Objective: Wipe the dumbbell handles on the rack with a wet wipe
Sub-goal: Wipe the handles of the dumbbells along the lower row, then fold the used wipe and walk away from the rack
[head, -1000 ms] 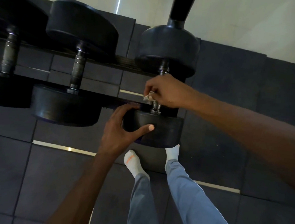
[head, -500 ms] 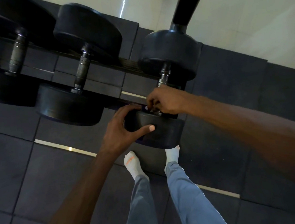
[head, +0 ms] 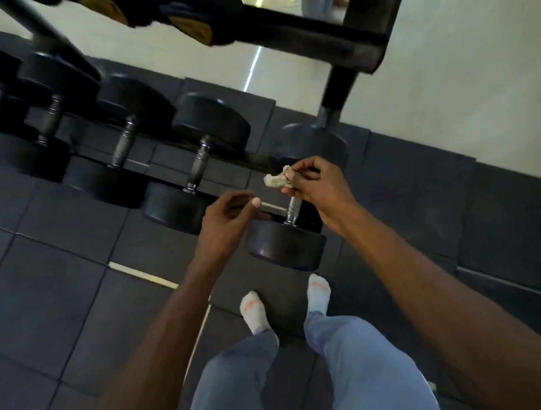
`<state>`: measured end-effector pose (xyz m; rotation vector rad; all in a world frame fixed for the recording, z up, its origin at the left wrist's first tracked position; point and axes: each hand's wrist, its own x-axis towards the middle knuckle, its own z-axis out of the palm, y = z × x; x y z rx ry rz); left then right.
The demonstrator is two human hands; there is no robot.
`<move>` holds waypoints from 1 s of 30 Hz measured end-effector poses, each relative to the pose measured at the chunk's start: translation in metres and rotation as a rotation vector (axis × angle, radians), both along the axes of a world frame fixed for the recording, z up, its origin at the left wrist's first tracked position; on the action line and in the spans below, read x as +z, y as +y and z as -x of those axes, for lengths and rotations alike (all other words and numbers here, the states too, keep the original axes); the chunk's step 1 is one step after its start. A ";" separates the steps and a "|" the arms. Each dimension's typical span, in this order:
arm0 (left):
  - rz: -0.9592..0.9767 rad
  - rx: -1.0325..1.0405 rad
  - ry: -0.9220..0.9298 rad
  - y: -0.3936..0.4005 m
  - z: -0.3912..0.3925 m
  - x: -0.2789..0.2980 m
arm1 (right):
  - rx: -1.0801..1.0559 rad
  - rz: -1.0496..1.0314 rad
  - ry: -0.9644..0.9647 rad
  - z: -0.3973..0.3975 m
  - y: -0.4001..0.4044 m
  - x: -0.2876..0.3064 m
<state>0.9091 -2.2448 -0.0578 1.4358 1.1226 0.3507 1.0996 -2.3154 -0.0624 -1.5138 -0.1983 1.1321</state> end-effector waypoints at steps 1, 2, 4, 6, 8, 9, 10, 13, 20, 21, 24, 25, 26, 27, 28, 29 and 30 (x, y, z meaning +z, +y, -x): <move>0.007 0.030 -0.031 -0.002 0.000 0.014 | 0.009 -0.021 -0.006 0.005 0.001 0.011; 0.010 0.068 -0.060 -0.005 0.002 0.030 | 0.031 -0.045 -0.005 0.011 0.003 0.025; 0.001 0.145 -0.108 -0.009 0.010 0.062 | 0.104 -0.100 0.006 0.023 0.006 0.056; -0.026 0.206 -0.156 -0.008 0.022 0.091 | 0.204 -0.143 -0.003 0.034 0.012 0.088; -0.044 0.252 -0.178 -0.005 0.038 0.117 | 0.321 -0.174 -0.055 0.043 0.019 0.118; -0.059 0.271 -0.178 -0.004 0.046 0.130 | 0.370 -0.196 -0.074 0.048 0.022 0.132; -0.071 0.289 -0.178 -0.001 0.055 0.142 | 0.410 -0.215 -0.079 0.053 0.028 0.145; -0.081 0.347 -0.175 0.007 0.083 0.177 | 0.503 -0.203 -0.086 0.077 0.048 0.181; -0.145 0.538 -0.264 0.059 0.161 0.225 | 0.625 -0.187 -0.249 0.162 0.136 0.229; -0.154 0.555 -0.271 0.070 0.176 0.229 | 0.639 -0.188 -0.269 0.180 0.151 0.233; -0.174 0.597 -0.274 0.115 0.225 0.237 | 0.664 -0.195 -0.299 0.239 0.200 0.240; -0.180 0.606 -0.270 0.131 0.244 0.240 | 0.675 -0.206 -0.308 0.260 0.217 0.242; -0.181 0.613 -0.270 0.147 0.261 0.243 | 0.683 -0.216 -0.318 0.281 0.236 0.245; -0.176 0.620 -0.274 0.163 0.279 0.245 | 0.689 -0.224 -0.321 0.301 0.252 0.249; -0.173 0.627 -0.278 0.179 0.296 0.248 | 0.692 -0.235 -0.317 0.321 0.268 0.252; -0.179 0.630 -0.282 0.194 0.313 0.252 | 0.684 -0.247 -0.307 0.340 0.284 0.255; -0.192 0.630 -0.280 0.210 0.329 0.255 | 0.675 -0.256 -0.299 0.358 0.301 0.258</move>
